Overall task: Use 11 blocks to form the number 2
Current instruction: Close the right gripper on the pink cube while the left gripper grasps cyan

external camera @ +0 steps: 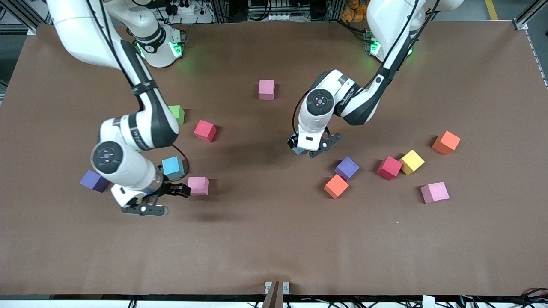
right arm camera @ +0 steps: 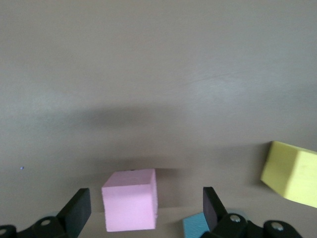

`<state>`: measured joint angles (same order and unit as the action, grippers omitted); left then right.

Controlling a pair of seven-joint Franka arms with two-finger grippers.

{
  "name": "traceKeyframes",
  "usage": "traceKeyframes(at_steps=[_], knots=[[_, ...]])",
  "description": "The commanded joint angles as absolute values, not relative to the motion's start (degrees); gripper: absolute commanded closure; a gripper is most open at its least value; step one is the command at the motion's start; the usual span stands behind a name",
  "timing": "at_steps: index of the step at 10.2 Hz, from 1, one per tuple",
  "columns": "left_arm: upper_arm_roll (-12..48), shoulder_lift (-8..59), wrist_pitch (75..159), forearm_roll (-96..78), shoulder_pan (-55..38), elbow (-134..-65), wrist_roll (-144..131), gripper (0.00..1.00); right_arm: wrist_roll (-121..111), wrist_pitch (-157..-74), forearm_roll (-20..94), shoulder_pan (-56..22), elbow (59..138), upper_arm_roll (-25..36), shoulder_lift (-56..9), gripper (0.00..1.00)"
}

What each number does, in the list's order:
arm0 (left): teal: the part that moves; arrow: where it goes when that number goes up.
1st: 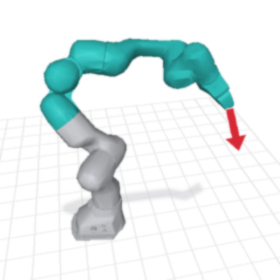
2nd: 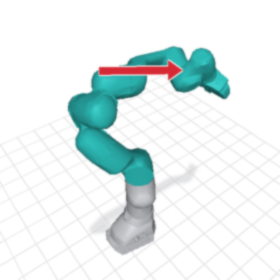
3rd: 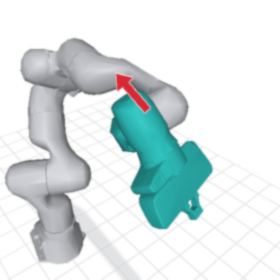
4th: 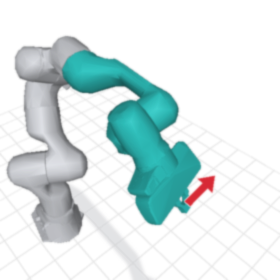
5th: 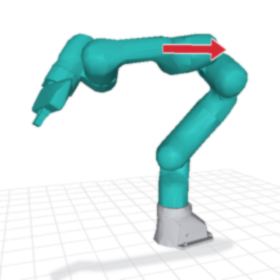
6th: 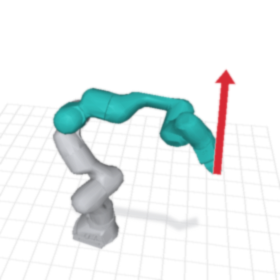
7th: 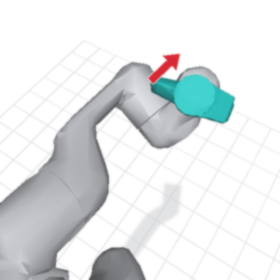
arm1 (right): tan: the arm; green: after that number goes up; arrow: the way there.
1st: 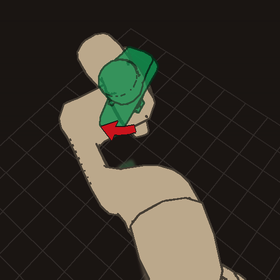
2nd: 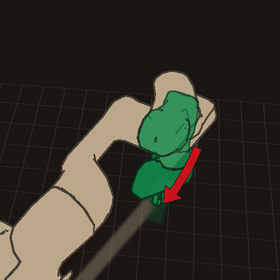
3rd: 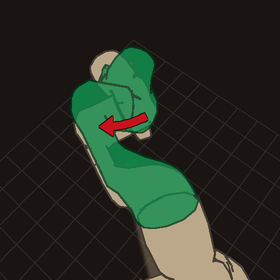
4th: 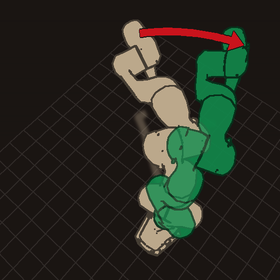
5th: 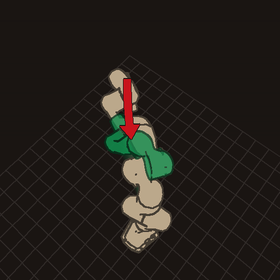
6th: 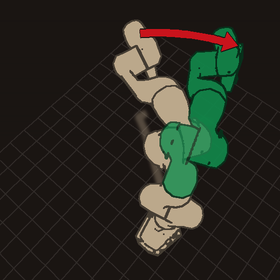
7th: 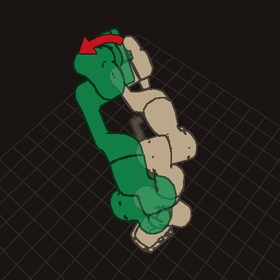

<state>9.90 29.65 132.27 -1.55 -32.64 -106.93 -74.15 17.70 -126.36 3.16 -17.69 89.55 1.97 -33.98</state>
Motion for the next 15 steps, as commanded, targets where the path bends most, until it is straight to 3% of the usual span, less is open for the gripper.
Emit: traceKeyframes(at_steps=[1,8,10,11,14,15], knots=[[9.6,31.4,135.0,-1.9,-33.2,-106.5,-75.9,0.00,18.4,-127.0,3.2,-19.4,88.7,2.4,-36.1,0.00],[9.7,33.8,138.4,-2.3,-34.0,-106.5,-76.7,0.00,17.5,-130.3,2.6,-21.2,91.8,2.2,-37.7,0.00],[9.7,33.8,138.4,-2.3,-33.8,-106.5,-76.6,0.60,17.4,-130.8,2.8,-21.4,92.1,2.2,-38.2,0.00],[9.7,33.8,138.4,-2.8,-33.3,-106.5,-76.6,0.76,17.3,-131.0,2.8,-21.4,92.4,2.2,-38.2,0.00],[9.8,31.6,137.6,-4.0,-33.0,-107.8,-83.0,0.91,15.5,-131.7,2.8,-21.2,93.6,2.2,-38.2,0.00],[11.2,30.2,137.5,-4.0,-32.9,-108.8,-88.3,0.92,15.5,-131.8,2.8,-21.3,93.8,2.2,-38.2,0.00]])
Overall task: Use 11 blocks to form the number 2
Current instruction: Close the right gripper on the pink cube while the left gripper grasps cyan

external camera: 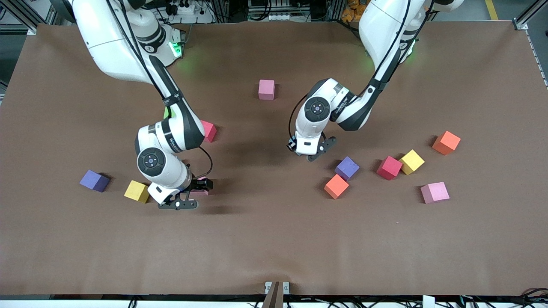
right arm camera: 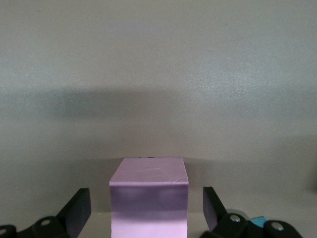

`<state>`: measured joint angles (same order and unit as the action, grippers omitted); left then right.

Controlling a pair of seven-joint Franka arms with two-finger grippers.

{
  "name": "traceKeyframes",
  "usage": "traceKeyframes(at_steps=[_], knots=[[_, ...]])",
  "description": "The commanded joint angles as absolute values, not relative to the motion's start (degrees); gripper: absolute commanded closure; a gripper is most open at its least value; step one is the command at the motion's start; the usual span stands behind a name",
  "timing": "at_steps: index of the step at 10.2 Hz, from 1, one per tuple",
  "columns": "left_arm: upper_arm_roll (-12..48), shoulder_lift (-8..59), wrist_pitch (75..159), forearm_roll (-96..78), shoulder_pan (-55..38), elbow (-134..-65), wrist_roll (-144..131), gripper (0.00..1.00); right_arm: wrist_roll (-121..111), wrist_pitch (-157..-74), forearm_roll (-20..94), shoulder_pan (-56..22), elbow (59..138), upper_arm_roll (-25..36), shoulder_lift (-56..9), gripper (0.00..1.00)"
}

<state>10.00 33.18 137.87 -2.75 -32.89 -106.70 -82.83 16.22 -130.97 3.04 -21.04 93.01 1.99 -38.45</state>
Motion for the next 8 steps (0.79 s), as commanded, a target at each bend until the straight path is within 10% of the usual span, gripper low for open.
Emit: traceKeyframes(at_steps=[1,8], knots=[[12.5,29.2,137.5,-4.0,-32.4,-109.9,-94.7,0.92,15.5,-132.6,2.8,-21.3,94.2,2.1,-38.4,0.00],[21.0,16.8,138.8,-13.3,-27.9,-126.4,-112.7,0.91,15.6,-134.6,3.1,-21.4,95.0,2.2,-40.4,0.03]])
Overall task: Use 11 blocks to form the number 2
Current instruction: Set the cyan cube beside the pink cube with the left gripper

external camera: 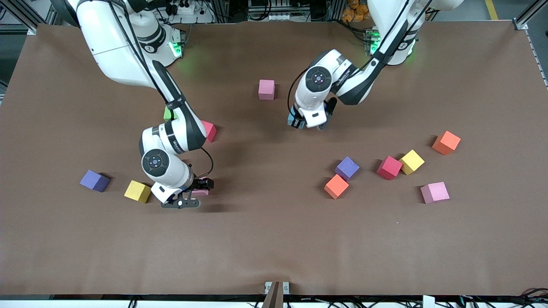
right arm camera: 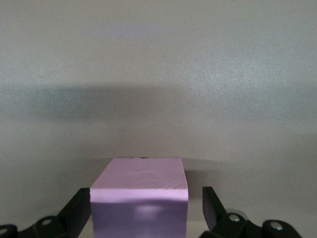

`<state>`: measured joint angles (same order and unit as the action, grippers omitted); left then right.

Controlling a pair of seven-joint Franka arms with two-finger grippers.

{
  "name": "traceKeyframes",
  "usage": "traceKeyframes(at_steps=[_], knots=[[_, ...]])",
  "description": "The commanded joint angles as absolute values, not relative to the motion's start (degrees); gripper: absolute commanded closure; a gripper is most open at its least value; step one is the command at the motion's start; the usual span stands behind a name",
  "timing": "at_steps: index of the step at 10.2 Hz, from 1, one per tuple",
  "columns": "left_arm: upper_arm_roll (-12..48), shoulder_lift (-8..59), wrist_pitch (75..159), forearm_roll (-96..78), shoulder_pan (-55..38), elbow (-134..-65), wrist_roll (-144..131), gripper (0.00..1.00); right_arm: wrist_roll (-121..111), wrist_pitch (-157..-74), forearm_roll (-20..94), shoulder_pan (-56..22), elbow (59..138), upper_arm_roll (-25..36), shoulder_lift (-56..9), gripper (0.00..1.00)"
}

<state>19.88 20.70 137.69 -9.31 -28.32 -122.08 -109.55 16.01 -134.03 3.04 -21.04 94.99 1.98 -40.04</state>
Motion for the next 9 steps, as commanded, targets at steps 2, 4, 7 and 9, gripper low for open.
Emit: traceKeyframes(at_steps=[2,4,7,9], knots=[[24.3,16.4,141.0,-15.0,-28.4,-127.7,-121.9,0.91,15.6,-134.7,3.3,-21.4,95.0,2.1,-41.0,0.06],[25.9,16.9,144.9,-15.1,-29.3,-129.5,-126.5,0.91,16.0,-134.7,3.4,-21.4,95.0,2.1,-41.1,0.17],[25.9,17.0,150.4,-15.0,-31.3,-131.7,-132.2,0.91,16.3,-135.2,3.4,-21.6,95.1,2.2,-41.3,0.25],[26.0,17.3,151.8,-15.0,-33.0,-131.7,-135.3,0.91,16.5,-135.2,3.5,-21.6,95.1,2.1,-41.2,0.42]])
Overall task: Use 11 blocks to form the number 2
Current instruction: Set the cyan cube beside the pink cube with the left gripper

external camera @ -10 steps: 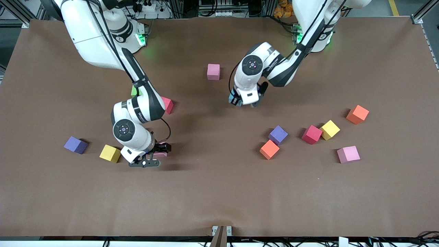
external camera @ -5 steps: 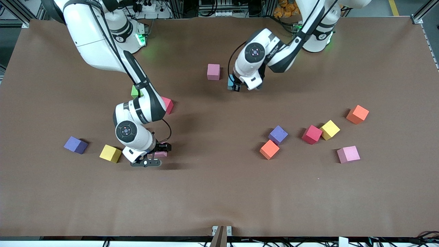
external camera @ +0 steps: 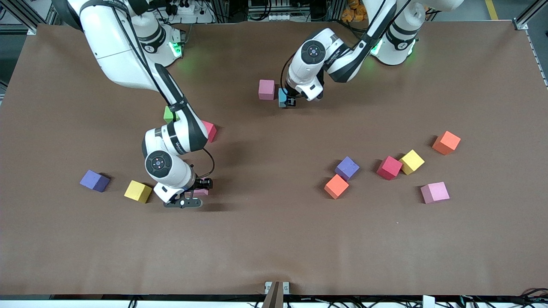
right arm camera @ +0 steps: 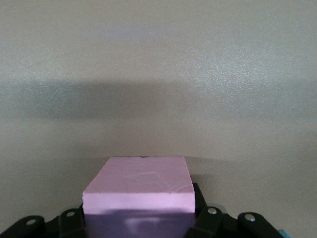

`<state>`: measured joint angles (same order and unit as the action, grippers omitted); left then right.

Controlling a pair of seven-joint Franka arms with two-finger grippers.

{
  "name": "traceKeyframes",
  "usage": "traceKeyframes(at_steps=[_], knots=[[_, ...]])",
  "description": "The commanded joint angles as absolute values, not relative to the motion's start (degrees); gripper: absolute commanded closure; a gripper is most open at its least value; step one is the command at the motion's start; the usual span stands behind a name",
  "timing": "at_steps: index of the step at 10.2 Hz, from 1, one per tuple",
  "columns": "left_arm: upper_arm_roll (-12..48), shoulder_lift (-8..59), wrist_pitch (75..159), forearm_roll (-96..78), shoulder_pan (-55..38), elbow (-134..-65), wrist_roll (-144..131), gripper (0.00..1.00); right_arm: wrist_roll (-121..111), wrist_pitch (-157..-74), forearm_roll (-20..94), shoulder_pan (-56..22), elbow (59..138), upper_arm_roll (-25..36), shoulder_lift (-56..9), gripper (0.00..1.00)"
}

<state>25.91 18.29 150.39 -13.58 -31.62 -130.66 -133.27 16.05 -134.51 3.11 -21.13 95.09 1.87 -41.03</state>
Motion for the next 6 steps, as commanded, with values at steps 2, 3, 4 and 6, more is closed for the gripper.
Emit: traceKeyframes(at_steps=[2,3,4,6], knots=[[27.0,17.2,152.6,-14.2,-33.1,-133.1,-135.2,0.91,16.5,-135.1,3.5,-21.4,95.1,2.1,-40.8,0.49],[27.9,17.2,153.0,-12.8,-33.0,-133.6,-135.1,0.91,16.5,-134.9,3.5,-21.2,95.1,2.1,-40.4,0.49],[28.2,17.1,153.2,-10.8,-33.0,-134.0,-135.1,0.91,16.4,-134.9,3.5,-21.0,95.3,2.1,-40.1,0.49],[28.5,17.8,153.6,-8.5,-33.1,-134.1,-135.0,0.91,16.4,-135.2,3.5,-20.7,96.9,2.1,-38.2,0.49]])
